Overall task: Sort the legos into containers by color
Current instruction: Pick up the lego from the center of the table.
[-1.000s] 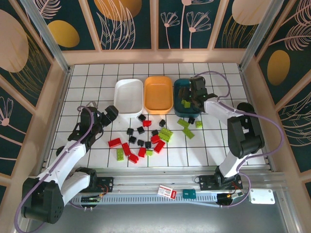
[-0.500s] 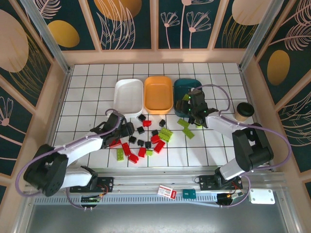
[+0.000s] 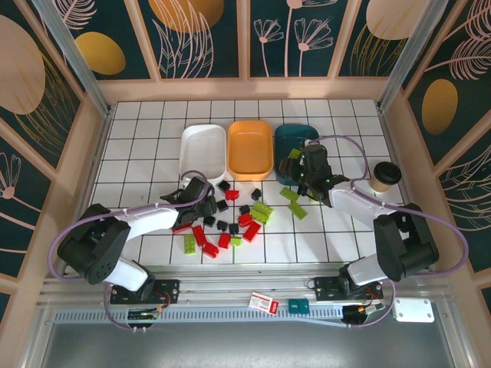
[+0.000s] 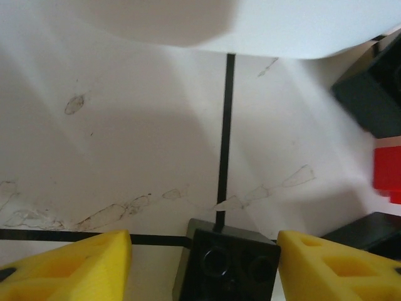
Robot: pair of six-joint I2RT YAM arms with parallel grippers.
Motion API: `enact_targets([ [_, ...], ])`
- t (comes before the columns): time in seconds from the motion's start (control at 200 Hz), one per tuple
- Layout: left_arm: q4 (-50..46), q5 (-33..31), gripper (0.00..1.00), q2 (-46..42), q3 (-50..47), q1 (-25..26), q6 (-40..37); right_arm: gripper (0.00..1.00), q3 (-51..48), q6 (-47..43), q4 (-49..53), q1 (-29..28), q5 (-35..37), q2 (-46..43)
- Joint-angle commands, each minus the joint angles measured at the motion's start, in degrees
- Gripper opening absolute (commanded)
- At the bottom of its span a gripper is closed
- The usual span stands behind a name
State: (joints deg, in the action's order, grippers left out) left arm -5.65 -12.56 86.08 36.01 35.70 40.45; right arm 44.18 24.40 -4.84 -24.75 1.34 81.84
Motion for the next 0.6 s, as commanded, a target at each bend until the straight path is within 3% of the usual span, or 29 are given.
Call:
enact_targets([
  [0.0,-0.03,-1.32,0.57,1.71,0.07,0.38,-0.24,0.58,-0.50,0.56,-1.79,-0.20,-0.05,-1.86],
  [0.325,0.71,-1.81,0.31,-0.87,-0.51,0.34,1.13,0.58,-2.06,1.14,-1.98,-0.16,0.29,-3.40],
  [0.596,-4.99,-5.01,0.29,-9.34,9.48,-0.27,-2.30,0.58,-5.15,1.78,-2.19,-0.25,-0.19,-7.14],
])
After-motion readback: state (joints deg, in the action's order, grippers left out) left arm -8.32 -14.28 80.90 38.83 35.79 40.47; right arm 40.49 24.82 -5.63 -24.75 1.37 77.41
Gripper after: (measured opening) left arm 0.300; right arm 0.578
